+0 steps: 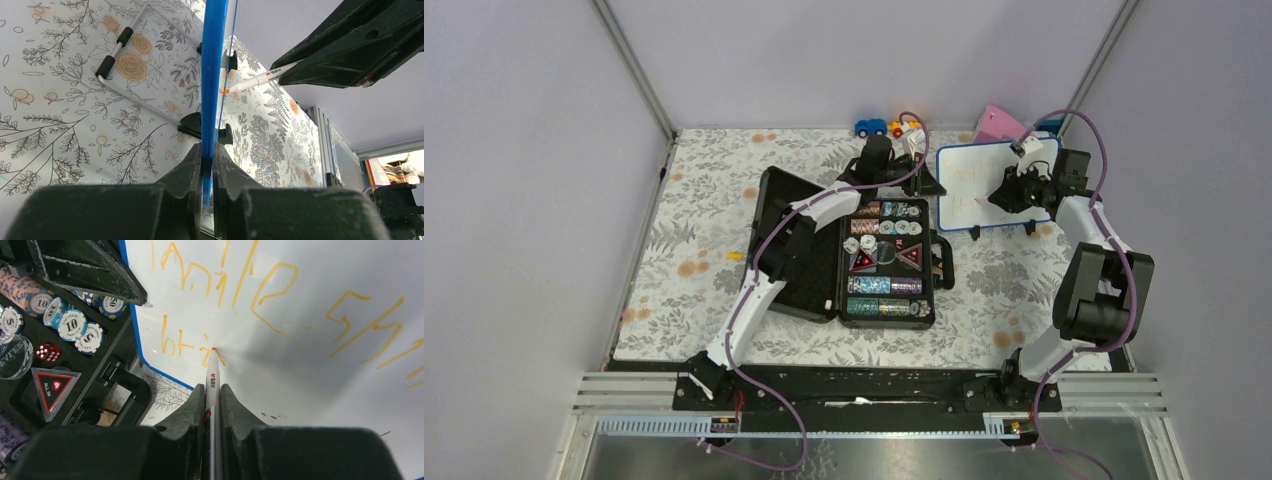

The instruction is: Write a sentence on the whiteboard

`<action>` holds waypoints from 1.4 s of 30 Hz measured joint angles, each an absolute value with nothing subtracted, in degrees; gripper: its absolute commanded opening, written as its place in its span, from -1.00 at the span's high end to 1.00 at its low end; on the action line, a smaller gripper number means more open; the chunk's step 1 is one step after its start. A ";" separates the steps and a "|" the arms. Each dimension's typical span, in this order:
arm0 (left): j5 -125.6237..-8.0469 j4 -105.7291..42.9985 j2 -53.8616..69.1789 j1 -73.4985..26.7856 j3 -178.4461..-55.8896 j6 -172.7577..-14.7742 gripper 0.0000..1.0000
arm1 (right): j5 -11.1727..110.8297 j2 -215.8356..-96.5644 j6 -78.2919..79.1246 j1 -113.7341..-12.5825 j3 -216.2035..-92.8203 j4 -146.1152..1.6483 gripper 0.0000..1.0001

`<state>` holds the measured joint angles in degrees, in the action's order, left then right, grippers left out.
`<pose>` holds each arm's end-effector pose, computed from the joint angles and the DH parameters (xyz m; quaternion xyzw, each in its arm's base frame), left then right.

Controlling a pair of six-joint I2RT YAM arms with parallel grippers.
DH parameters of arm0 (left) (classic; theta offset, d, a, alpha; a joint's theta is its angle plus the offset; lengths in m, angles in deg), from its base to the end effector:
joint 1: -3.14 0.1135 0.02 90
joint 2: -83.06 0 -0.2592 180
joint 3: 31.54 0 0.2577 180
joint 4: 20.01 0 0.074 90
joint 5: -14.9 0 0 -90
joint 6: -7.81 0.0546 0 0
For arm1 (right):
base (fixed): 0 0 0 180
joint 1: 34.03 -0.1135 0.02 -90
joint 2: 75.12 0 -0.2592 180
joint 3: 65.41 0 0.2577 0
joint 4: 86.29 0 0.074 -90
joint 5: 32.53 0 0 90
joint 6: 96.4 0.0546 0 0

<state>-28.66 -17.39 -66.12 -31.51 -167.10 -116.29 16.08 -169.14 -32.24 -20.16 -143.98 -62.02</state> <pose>0.4732 -0.3752 0.1643 0.2542 0.7079 -0.5811 0.3107 0.3727 -0.0548 0.2299 -0.2376 0.8266 0.1659 0.4825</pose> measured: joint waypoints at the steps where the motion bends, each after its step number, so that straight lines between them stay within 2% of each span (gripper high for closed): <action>1: -28.66 -17.39 -66.12 -31.51 -167.10 -116.29 1.00 | 16.08 -169.16 -32.22 -20.38 -144.07 -62.04 1.00; 42: -28.68 -17.42 -66.12 -31.47 -167.10 -116.29 1.00 | 17.57 -169.03 -35.57 -18.94 -142.89 -59.66 1.00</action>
